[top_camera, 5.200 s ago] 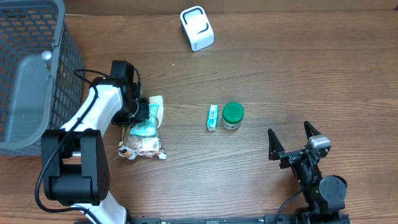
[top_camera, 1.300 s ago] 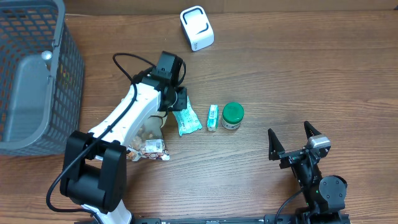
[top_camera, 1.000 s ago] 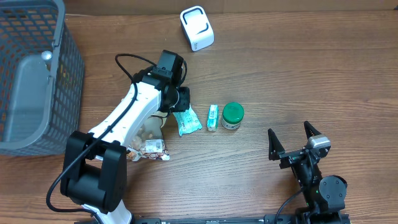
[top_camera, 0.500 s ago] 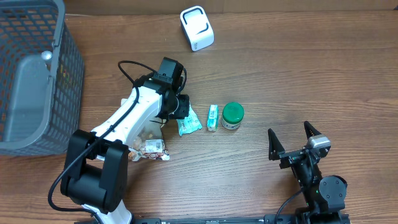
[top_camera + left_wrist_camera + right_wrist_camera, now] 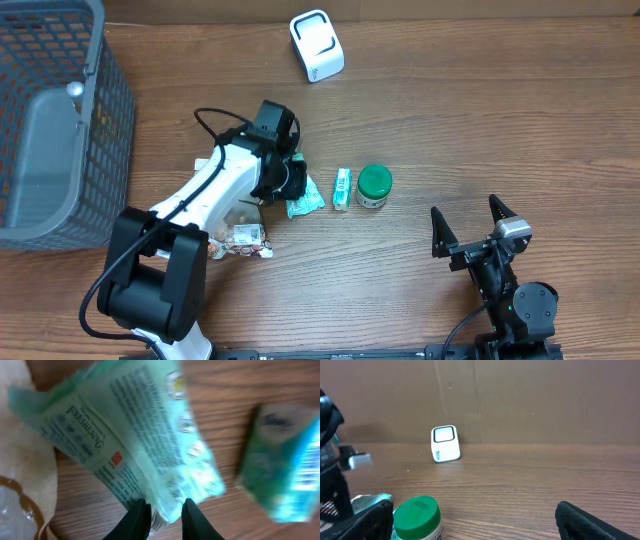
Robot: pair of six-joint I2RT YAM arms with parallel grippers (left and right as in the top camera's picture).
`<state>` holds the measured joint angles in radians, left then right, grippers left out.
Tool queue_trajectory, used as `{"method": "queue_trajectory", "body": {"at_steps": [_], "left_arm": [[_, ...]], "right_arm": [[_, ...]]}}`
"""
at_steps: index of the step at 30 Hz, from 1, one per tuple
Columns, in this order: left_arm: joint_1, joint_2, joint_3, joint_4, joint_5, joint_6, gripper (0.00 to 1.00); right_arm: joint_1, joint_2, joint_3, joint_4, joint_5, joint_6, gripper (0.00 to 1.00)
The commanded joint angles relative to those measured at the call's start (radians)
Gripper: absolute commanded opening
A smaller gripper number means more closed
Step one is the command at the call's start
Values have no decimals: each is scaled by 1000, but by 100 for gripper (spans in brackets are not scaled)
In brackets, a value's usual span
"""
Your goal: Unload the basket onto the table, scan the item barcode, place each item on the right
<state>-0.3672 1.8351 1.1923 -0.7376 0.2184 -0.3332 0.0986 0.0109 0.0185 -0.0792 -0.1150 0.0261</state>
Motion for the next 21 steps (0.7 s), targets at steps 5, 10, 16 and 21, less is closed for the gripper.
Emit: {"method": "queue_trajectory", "body": {"at_steps": [5,10,16,21], "left_arm": [[-13,11,-95,65,-79,19,23],[-13,11,-93,63,-153,25,26],[-13,10,10,-54,-146,95,36],[-14,10,153,-182,-24,91,37]], "right_arm": [[-5,-8,-11,5,9,-1,100],[-5,-8,-11,5,9,-1,100],[-5,-8,-11,5,9,-1,100],[-5,-8,-11,5,9,-1,100]]}}
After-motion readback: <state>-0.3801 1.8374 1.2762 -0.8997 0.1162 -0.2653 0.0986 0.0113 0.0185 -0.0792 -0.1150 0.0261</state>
